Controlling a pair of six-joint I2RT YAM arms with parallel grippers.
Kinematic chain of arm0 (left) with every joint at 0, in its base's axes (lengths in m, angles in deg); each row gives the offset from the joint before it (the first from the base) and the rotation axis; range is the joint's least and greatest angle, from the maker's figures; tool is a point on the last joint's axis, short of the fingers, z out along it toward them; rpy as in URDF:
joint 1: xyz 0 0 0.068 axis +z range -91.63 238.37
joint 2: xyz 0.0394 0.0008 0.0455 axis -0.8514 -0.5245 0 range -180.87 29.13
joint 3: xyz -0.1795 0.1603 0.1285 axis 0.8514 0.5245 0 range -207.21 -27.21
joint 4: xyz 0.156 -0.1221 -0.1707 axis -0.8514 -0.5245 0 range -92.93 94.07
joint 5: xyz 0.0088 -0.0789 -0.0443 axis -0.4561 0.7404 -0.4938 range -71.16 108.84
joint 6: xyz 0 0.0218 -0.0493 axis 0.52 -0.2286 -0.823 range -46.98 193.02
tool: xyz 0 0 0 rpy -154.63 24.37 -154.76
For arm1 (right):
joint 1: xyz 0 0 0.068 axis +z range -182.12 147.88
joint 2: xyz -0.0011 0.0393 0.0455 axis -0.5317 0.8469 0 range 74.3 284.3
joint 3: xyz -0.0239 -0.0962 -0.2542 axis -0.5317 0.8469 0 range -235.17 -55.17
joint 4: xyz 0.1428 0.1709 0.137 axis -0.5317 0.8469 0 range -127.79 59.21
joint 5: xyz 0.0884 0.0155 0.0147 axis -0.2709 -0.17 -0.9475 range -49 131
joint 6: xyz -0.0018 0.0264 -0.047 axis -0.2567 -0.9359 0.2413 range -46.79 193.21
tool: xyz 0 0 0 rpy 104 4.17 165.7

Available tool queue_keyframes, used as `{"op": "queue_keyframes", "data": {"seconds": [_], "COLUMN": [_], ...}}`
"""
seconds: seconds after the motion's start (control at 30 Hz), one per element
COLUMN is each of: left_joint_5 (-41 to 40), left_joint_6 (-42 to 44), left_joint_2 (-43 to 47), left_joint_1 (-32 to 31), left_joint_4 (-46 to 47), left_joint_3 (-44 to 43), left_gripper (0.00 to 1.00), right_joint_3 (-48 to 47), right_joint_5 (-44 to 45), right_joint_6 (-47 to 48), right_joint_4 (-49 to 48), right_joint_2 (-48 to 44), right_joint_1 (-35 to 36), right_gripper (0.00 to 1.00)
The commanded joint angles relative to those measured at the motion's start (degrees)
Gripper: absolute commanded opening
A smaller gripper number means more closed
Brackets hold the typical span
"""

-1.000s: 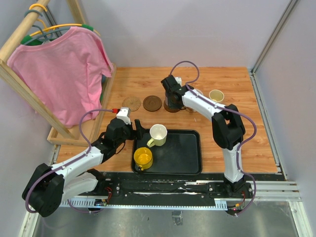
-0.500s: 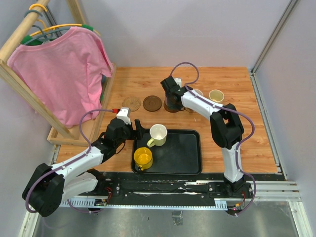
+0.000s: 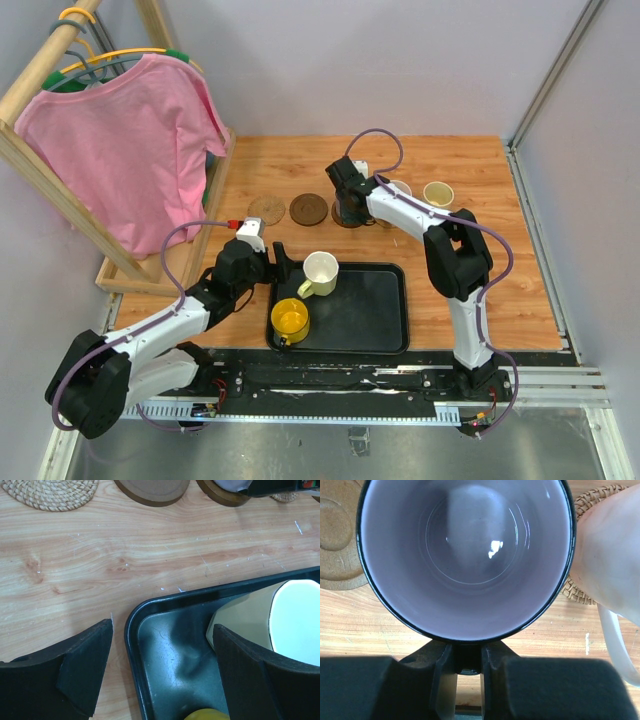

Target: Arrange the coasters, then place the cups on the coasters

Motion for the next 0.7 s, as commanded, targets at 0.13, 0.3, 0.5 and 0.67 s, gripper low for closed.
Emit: {"op": "queue_keyframes", "data": {"seconds": [0.13, 0.3, 0.5, 0.67], "left_joint_5": [0.63, 0.87, 1.16, 2.55], "left_joint_6": [-0.07, -0.22, -0.36, 0.11], "left_joint_2": [-0.43, -0.30, 0.50, 3.29], "left_joint_1": [-0.51, -0.51, -0.51, -0.51], "left_joint_4": [2.24, 2.16, 1.91, 3.20], "left_joint_3": [-0.54, -0.33, -0.17, 0.68], "left_gripper": [0.85, 0.85, 0.85, 0.85], "right_joint_3": [0.51, 1.46, 2.36, 3.35], "right_joint_5": [-0.53, -0.55, -0.83, -0.40], "right_joint_6": [-1.05, -1.21, -1.21, -0.92], "right_joint_4": [-1.38, -1.10, -0.90, -0.95], "right_joint_2": [-0.82, -1.66, -2.77, -4.58], "right_joint_1": [-1.20, -1.20, -1.01, -0.49], "right_gripper": [0.23, 0.50, 0.55, 0.63]}}
